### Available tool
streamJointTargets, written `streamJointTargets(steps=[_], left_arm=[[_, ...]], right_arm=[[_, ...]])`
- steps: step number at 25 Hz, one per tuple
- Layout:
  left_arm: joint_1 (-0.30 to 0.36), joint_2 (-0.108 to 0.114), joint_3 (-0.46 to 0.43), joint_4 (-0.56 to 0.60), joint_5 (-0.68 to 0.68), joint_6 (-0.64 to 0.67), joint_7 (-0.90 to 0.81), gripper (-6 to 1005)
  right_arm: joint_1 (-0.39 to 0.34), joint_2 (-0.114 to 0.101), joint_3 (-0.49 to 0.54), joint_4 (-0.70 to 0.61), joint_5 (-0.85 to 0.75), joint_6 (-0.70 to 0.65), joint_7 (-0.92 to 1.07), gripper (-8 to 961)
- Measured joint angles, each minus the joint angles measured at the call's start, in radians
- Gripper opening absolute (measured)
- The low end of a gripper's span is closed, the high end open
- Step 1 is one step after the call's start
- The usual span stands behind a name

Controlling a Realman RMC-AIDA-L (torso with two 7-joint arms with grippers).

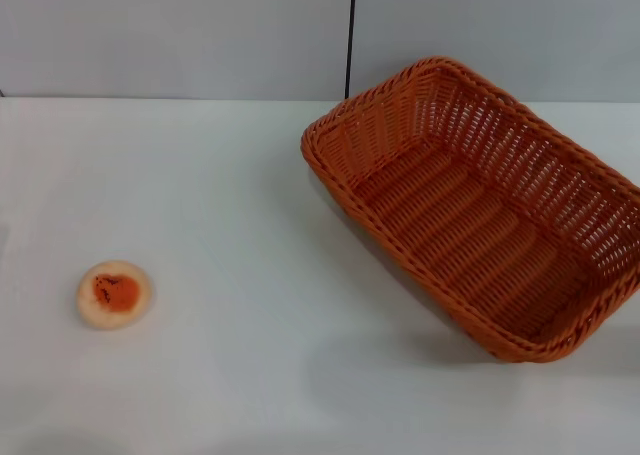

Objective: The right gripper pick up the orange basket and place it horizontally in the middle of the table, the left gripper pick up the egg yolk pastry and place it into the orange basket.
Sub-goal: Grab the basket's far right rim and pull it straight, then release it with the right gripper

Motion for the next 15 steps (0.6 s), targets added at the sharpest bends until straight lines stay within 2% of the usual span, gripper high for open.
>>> streamJointTargets(steps=[12,15], left_arm=[[-0.005,-0.001,-0.001,0.002,-0.001,-0.007,0.005,811],[-0.006,-0.001,-0.003,0.001,-0.003,-0.022,0.006,810]], right_arm=[[-0.006,0.001,-0.002,-0.005,-0.003,-0.02,0.001,685],[-0.017,-0.001,-0.023,-0.04,-0.016,-0.058,0.027,683]])
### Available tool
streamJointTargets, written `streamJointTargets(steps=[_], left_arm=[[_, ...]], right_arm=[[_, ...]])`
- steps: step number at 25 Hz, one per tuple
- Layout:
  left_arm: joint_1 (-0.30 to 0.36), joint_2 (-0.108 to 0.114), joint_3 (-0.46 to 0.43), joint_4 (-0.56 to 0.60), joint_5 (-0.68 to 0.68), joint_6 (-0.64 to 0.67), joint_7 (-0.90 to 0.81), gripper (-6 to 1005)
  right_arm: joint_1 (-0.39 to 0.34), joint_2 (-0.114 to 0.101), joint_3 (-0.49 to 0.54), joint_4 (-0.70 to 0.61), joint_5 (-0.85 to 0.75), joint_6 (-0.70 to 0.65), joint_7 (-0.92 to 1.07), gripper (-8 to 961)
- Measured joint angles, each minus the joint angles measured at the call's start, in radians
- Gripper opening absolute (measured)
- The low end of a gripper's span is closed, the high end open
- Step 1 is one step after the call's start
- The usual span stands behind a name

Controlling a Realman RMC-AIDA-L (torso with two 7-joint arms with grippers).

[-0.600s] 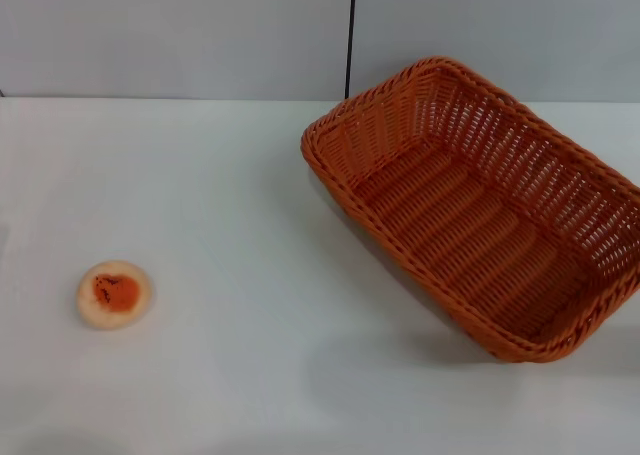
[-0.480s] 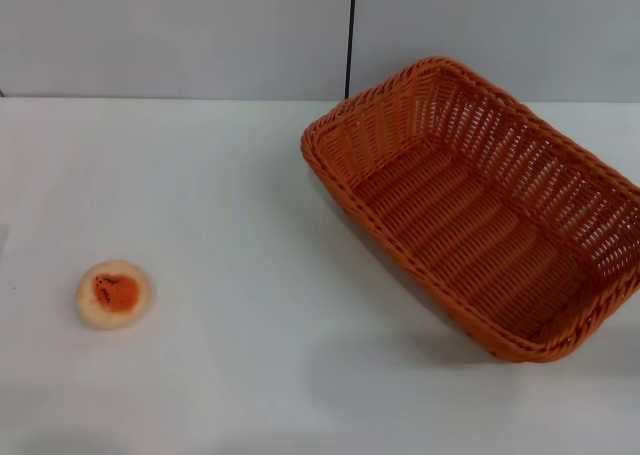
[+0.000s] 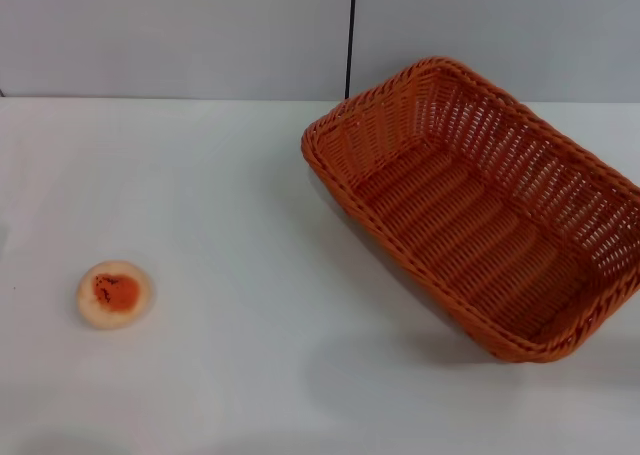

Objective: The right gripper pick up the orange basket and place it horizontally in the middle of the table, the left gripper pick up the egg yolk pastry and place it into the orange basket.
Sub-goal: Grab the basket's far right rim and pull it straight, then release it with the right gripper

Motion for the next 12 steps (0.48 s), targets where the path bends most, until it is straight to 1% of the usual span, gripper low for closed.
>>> streamJointTargets(steps=[1,2,5,6,7,8,10,11,12], left_arm=[[-0.004,0.0,0.0,-0.001,0.0,-0.012,0.0,810],[-0.007,0.0,-0.001,-0.001,0.0,-0.02,0.0,810],[-0.019,0.0,0.003,0.0,0.001,-0.039,0.001,809],[-0.019,0.0,0.003,-0.003,0.001,-0.04,0.001,809],[-0.019,0.0,0.003,-0.003,0.001,-0.04,0.001,809],[-0.017,0.0,0.002,-0.004,0.0,-0.039,0.001,809],[-0.013,0.0,0.001,-0.007,0.0,-0.029,-0.001,808],[-0.012,0.001,0.001,-0.008,0.002,-0.022,-0.004,808],[-0.012,0.001,0.001,-0.008,0.002,-0.022,-0.004,808]], right_arm=[[-0.018,0.0,-0.034,-0.076,-0.03,-0.023,0.076,682],[-0.018,0.0,-0.034,-0.076,-0.03,-0.023,0.076,681],[-0.047,0.003,-0.073,-0.248,-0.12,-0.008,0.288,679],[-0.057,0.002,-0.082,-0.376,-0.21,0.023,0.456,678],[-0.06,0.002,-0.083,-0.454,-0.269,0.036,0.559,677],[-0.06,0.002,-0.083,-0.454,-0.269,0.036,0.559,676],[-0.06,-0.001,-0.082,-0.606,-0.391,0.05,0.754,674],[-0.055,-0.003,-0.081,-0.771,-0.523,0.052,0.953,674],[-0.055,-0.003,-0.081,-0.771,-0.523,0.052,0.953,673]])
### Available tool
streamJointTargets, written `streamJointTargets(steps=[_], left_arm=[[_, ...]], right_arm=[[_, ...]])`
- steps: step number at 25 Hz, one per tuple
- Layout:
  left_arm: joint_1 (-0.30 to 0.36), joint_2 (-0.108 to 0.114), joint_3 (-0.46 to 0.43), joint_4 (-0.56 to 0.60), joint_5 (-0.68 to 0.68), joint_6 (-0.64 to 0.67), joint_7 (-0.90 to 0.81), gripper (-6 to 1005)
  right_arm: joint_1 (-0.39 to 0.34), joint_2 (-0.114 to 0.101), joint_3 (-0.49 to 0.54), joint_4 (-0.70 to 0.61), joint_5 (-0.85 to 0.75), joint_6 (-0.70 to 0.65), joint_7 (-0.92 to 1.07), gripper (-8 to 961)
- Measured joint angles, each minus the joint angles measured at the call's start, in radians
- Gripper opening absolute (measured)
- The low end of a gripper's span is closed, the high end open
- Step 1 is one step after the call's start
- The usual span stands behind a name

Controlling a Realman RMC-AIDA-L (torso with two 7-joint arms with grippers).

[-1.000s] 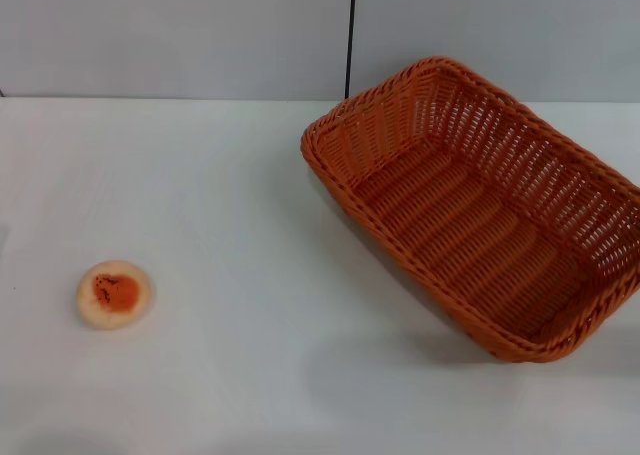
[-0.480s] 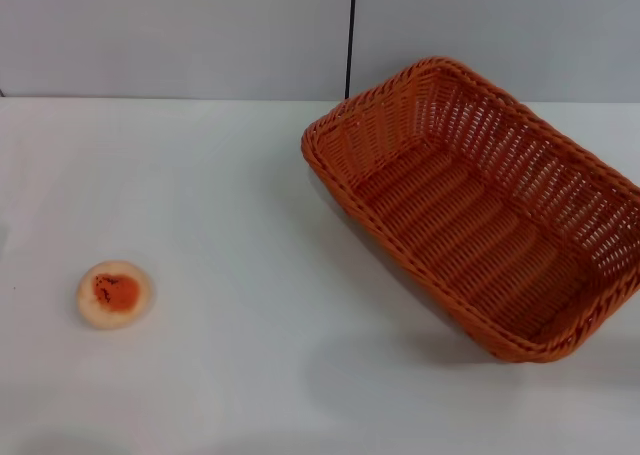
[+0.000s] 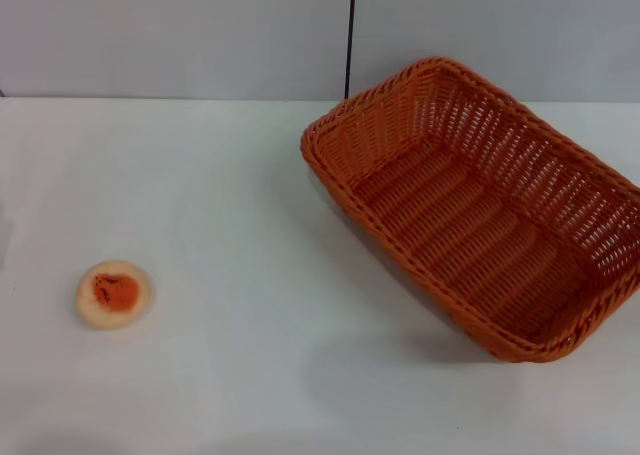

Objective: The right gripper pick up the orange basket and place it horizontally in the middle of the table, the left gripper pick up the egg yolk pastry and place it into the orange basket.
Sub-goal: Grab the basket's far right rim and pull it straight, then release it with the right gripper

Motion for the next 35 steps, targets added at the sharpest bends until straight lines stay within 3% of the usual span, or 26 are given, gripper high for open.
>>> streamJointTargets(steps=[3,4,6,8,9,12,14,19,29,35], left_arm=[[0.0,0.0,-0.001,0.0,0.002,0.001,-0.001,807],[0.0,0.0,-0.001,0.0,0.003,0.004,-0.001,807],[0.001,0.0,-0.001,0.0,0.003,0.007,-0.001,807],[0.005,-0.001,0.0,0.0,0.003,0.016,-0.001,806],[0.007,-0.001,0.002,0.0,0.003,0.022,-0.001,806],[0.01,-0.001,0.005,-0.001,0.004,0.024,-0.001,806],[0.018,-0.002,0.006,0.0,0.004,0.027,-0.001,805],[0.035,-0.002,0.006,-0.002,0.004,0.04,-0.001,804],[0.059,0.0,0.002,-0.001,0.0,0.073,-0.002,802],[0.059,0.0,0.002,0.002,0.001,0.075,-0.002,801]], right_arm=[[0.016,-0.003,-0.007,-0.248,-0.18,-0.026,0.256,670],[0.041,-0.017,-0.018,-0.378,-0.298,-0.084,0.397,669],[0.057,-0.028,-0.021,-0.421,-0.346,-0.116,0.454,668],[0.112,-0.063,-0.023,-0.476,-0.457,-0.211,0.57,666],[0.17,-0.095,-0.018,-0.489,-0.55,-0.29,0.643,665],[0.231,-0.121,-0.016,-0.489,-0.654,-0.337,0.719,663],[0.3,-0.143,-0.026,-0.455,-0.767,-0.341,0.783,661],[0.359,-0.16,-0.053,-0.305,-0.801,-0.296,0.807,657],[0.407,-0.17,-0.199,-0.012,-0.797,-0.068,0.809,649],[0.431,-0.164,-0.253,0.065,-0.797,0.011,0.807,644]])
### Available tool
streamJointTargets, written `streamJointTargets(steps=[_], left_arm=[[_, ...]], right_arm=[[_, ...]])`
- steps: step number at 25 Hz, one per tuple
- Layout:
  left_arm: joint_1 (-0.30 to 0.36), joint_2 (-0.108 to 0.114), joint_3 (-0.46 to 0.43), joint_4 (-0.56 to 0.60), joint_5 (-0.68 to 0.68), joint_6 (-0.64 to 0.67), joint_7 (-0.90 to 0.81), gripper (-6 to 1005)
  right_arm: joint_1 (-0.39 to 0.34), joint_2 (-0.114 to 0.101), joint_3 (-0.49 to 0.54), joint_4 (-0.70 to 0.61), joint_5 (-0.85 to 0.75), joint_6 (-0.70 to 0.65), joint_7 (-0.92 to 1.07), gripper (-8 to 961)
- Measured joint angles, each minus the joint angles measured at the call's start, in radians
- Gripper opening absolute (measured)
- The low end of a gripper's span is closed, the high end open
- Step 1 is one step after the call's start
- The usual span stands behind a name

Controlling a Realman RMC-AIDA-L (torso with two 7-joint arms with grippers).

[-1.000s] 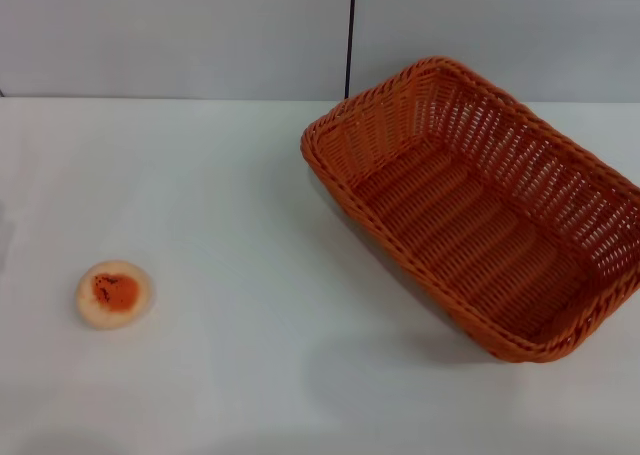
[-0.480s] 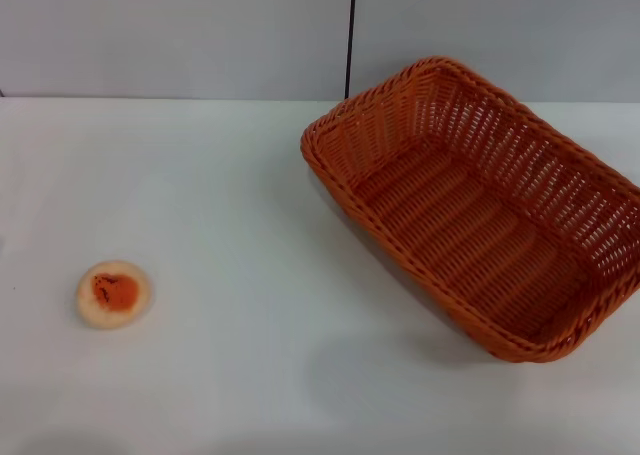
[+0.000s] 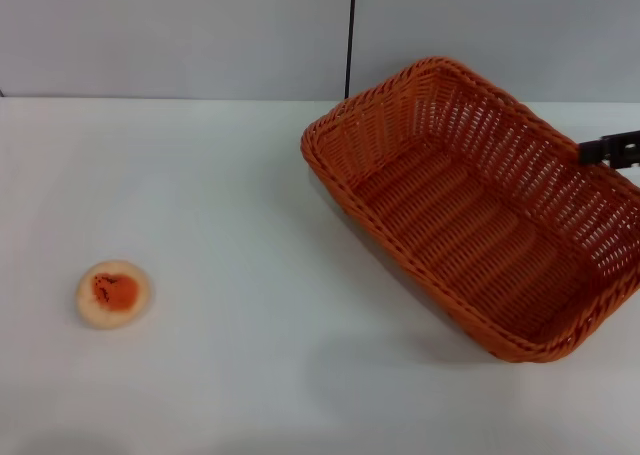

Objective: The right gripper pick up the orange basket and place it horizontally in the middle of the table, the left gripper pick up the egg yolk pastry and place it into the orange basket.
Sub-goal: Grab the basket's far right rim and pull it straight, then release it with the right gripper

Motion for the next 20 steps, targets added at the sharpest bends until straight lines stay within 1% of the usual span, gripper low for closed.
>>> streamJointTargets(steps=[3,4,9,14,20], left_arm=[[0.0,0.0,0.0,0.001,0.001,0.002,0.0,801],[0.0,0.0,0.0,0.002,0.001,0.008,0.0,801],[0.002,0.002,0.004,0.005,0.001,0.031,0.0,800],[0.005,0.002,0.004,0.005,0.0,0.041,0.0,799],[0.013,0.002,0.0,0.004,-0.002,0.053,0.0,798]], right_arm=[[0.018,0.003,-0.039,0.06,0.0,0.056,0.0,641],[0.029,0.003,-0.075,0.095,-0.001,0.095,0.0,641],[0.05,0.004,-0.123,0.143,-0.001,0.152,-0.001,637],[0.059,0.012,-0.153,0.142,-0.003,0.167,-0.002,632],[0.06,0.014,-0.153,0.14,-0.004,0.167,-0.014,627]])
